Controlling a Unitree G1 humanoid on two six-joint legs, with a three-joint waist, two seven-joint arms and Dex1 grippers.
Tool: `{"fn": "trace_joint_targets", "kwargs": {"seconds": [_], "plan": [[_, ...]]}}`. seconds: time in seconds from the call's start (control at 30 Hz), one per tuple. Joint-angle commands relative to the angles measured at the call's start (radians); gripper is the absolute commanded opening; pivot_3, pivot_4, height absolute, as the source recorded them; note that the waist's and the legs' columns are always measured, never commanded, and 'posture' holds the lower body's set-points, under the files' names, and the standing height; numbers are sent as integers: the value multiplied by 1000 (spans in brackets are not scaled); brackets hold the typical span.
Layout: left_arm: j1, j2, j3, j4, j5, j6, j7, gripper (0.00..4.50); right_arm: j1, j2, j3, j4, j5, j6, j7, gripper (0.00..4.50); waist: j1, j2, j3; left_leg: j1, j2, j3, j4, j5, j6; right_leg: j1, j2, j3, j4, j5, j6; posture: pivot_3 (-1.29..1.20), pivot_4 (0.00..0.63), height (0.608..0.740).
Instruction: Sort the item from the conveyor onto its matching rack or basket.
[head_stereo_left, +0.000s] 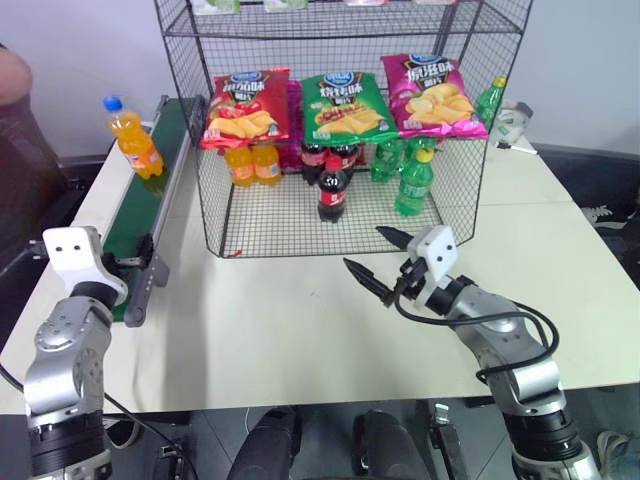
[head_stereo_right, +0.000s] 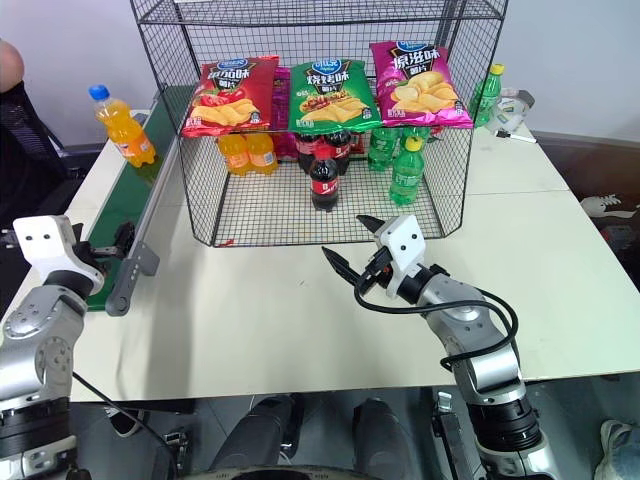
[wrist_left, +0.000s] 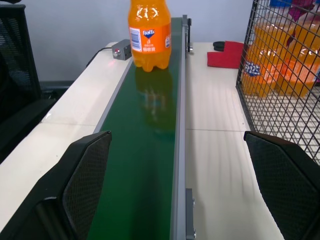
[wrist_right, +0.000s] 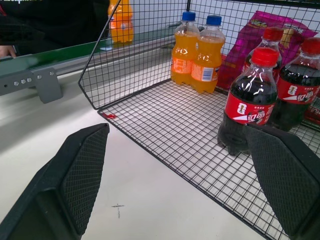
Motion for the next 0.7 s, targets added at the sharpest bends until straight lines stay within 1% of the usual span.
{"fn": "trace_joint_targets", "kwargs": {"seconds": [0.03, 0.37, 0.7], "plan": [[-16, 12, 44, -21, 6, -36, 14, 4428, -11, 6, -5, -14, -1, -19, -2, 4500, 0, 0, 0, 0, 0, 0, 0, 0, 0, 0, 0, 0, 0, 0, 0, 0, 150, 740], [-28, 19, 101, 11, 5, -71, 28, 4428, -6, 8, -6, -15, -1, -21, 1, 4500, 0, 0, 0, 0, 0, 0, 0, 0, 0, 0, 0, 0, 0, 0, 0, 0, 150, 740], [-27, 34, 119, 57, -8, -102, -4, 4428, -17, 7, -5, -2, -4, -32, 10, 4500, 0, 0, 0, 0, 0, 0, 0, 0, 0, 0, 0, 0, 0, 0, 0, 0, 150, 740]]}}
